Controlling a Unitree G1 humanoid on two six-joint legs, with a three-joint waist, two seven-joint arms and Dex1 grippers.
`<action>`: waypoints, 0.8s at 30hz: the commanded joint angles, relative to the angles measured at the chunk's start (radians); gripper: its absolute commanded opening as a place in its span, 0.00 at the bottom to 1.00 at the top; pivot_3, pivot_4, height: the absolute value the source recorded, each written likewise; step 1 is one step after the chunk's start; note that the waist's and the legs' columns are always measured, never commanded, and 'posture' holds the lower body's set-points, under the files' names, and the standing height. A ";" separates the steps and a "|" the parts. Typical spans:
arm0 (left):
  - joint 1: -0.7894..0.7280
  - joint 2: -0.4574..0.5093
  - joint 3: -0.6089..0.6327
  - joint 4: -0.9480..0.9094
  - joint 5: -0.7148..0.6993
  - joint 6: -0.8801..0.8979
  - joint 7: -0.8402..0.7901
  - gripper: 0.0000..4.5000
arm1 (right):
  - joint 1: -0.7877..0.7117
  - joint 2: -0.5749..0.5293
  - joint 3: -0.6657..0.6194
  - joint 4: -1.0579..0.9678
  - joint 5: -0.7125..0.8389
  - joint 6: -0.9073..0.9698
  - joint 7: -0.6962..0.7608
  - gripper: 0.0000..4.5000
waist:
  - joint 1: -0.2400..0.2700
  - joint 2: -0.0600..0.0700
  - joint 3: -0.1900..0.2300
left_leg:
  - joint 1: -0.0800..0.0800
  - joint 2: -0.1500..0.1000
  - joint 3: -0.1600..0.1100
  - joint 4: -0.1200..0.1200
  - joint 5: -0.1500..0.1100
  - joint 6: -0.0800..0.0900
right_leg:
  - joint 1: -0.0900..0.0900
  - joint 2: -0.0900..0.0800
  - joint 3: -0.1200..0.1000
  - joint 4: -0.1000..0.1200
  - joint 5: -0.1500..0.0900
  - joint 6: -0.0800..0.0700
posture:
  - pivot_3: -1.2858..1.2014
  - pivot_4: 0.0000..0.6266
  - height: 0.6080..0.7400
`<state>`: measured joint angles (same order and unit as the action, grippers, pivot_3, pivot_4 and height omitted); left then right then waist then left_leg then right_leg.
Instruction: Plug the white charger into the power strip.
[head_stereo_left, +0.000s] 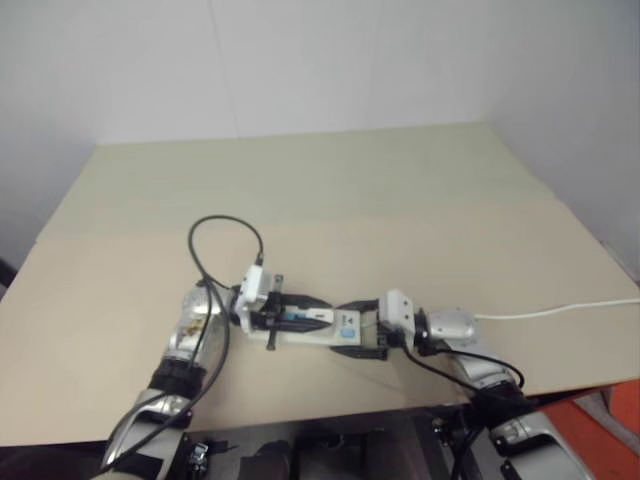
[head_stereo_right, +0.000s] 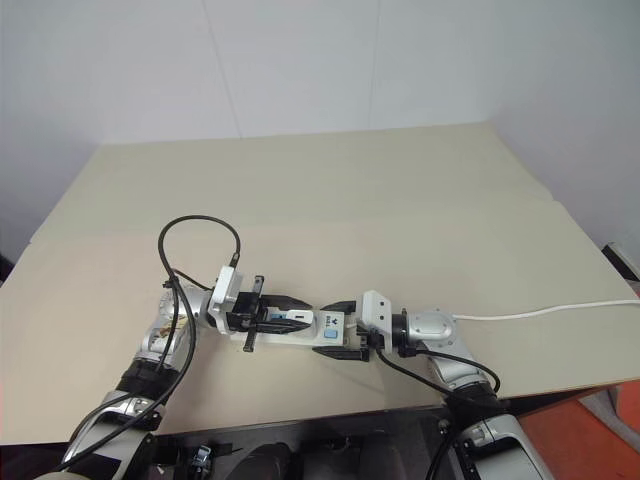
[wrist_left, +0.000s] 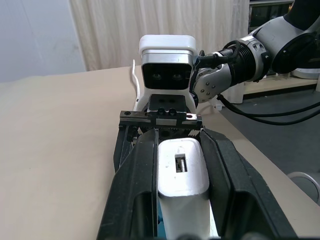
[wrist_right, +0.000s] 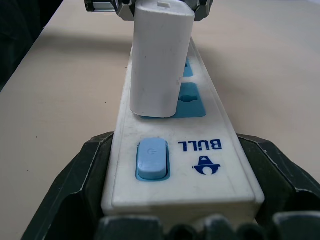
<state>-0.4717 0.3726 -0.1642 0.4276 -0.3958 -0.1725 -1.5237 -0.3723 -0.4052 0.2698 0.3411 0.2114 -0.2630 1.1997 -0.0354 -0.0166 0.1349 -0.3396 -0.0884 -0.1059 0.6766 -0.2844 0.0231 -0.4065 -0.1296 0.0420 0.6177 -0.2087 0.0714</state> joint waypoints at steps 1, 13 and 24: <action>0.040 0.022 -0.022 0.073 0.054 0.014 -0.002 0.50 | 0.014 -0.012 0.017 -0.010 -0.022 -0.019 0.027 0.76 | -0.003 0.000 0.000 | 0.003 -0.001 0.001 -0.002 0.000 0.001 | 0.003 0.001 0.000 -0.002 0.000 0.000 | 0.52 0.24 1.00; 0.036 0.047 -0.001 -0.012 0.042 0.025 -0.003 0.99 | 0.007 -0.014 0.017 -0.002 -0.021 -0.014 0.031 0.76 | -0.001 0.000 0.000 | 0.003 0.001 0.000 -0.002 -0.002 0.001 | 0.004 0.001 0.000 -0.005 0.000 0.000 | 0.52 0.24 1.00; 0.067 0.179 0.147 -0.312 -0.065 0.154 0.097 1.00 | 0.001 -0.027 -0.020 -0.031 0.028 0.039 0.056 1.00 | -0.002 -0.003 0.005 | -0.005 0.002 0.000 -0.002 -0.003 0.000 | -0.005 0.001 0.000 -0.005 0.000 0.000 | 0.52 0.24 1.00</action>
<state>-0.4150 0.5226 -0.0736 0.1923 -0.4088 -0.0450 -1.4457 -0.3723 -0.4166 0.2683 0.3330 0.2212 -0.2370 1.2412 -0.0378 -0.0196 0.1399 -0.3477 -0.0860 -0.1061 0.6752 -0.2875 0.0231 -0.4146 -0.1283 0.0419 0.6130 -0.2084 0.0710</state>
